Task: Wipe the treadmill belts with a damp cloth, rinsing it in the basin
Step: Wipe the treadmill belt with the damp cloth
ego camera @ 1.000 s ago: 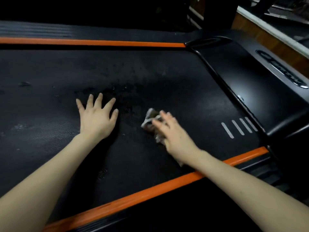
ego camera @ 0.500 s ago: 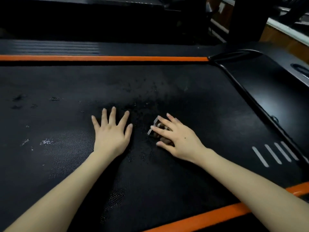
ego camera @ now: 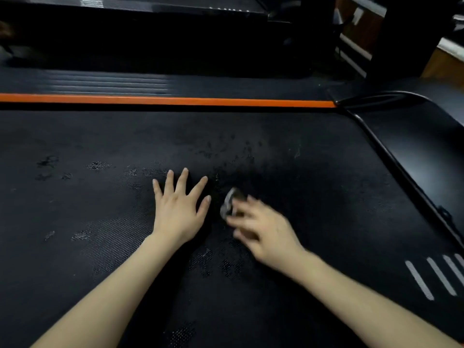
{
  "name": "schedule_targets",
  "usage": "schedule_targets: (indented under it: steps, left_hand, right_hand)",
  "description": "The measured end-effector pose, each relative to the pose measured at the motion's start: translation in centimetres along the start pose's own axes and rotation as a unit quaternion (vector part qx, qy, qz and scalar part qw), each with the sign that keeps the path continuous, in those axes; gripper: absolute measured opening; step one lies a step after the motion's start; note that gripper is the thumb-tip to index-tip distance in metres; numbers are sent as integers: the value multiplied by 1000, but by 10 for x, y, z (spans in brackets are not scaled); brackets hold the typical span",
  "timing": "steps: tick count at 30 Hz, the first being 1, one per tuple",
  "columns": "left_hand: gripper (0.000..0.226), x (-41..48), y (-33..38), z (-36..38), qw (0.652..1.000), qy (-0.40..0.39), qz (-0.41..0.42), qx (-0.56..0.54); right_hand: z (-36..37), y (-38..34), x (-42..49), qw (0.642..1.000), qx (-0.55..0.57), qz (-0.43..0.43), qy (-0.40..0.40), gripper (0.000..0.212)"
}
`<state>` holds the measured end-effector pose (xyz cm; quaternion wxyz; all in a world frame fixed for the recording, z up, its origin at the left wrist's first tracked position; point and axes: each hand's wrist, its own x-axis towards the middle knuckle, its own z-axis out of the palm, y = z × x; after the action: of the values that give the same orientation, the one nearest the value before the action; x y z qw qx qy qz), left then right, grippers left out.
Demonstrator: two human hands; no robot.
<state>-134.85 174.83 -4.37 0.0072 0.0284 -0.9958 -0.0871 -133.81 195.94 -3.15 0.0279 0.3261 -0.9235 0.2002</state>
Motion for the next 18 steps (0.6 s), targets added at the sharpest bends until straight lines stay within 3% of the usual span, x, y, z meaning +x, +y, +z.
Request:
schedule_targets:
  steps: [2,5,8,11,13,18]
  left_hand:
    - [57,9,1,0,1000,7,-2,0]
    - [62,16,0,5,1000,25,-1,8]
    - [59,15,-1,9,1000,23,-6,0]
    - [58,15,-1,8,1000,22,-6,0]
    - [68,16,-1,8,1000,23,-8,7]
    - [72,16,1,6,1000,27,-5,13]
  right_hand:
    - [0,-3,-23,997,17,-73,-28,32]
    - [-3,23,9,994,10,-105,-10,30]
    - [-4,69,76,997,-48,45,38,30]
    - [-14,101,133,971,-55,214,96,32]
    - [-15,98,149,958,-35,257,121,32]
    - [-1,51,95,994,-50,86,41,37]
